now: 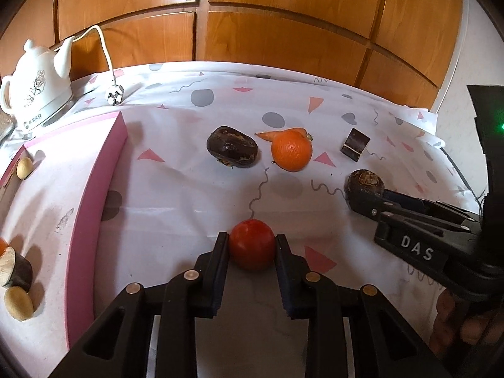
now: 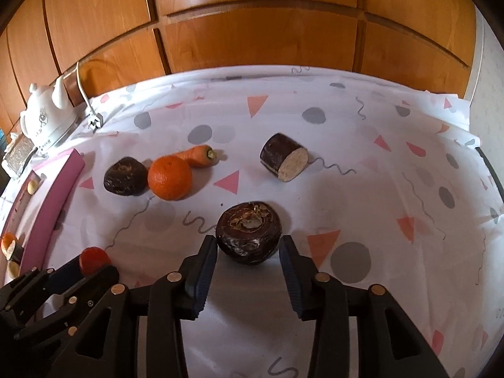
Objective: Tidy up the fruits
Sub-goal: 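Grasp the red tomato with the left tool while the right tool grasps a dark brown round fruit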
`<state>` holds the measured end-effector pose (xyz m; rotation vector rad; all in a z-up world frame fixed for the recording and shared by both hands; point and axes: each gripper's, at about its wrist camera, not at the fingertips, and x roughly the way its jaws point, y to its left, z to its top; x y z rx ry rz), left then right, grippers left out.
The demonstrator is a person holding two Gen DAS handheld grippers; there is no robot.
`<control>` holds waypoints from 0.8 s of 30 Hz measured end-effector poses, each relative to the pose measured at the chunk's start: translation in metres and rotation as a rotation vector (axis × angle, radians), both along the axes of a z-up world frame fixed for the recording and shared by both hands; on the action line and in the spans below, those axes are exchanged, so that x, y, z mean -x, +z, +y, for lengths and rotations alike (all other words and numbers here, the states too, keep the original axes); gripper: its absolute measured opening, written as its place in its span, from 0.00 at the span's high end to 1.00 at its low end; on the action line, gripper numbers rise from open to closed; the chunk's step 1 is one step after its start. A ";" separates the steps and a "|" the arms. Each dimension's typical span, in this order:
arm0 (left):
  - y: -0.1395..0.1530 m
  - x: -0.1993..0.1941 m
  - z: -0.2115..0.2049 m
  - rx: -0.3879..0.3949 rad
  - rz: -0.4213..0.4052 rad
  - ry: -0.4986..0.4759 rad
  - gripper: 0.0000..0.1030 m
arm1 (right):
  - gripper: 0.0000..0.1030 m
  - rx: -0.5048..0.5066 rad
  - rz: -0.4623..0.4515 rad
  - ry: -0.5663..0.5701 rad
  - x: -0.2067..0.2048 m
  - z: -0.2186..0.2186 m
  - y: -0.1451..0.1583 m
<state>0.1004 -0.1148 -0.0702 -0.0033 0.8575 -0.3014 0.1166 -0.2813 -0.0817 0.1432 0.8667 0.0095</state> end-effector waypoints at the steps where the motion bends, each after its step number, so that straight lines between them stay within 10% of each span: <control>1: 0.000 0.000 0.000 -0.001 -0.001 0.000 0.71 | 0.60 0.009 0.000 -0.001 0.000 0.001 -0.001; 24: -0.002 0.001 -0.002 -0.010 -0.012 -0.001 0.72 | 0.60 0.066 -0.007 -0.007 0.000 0.009 -0.009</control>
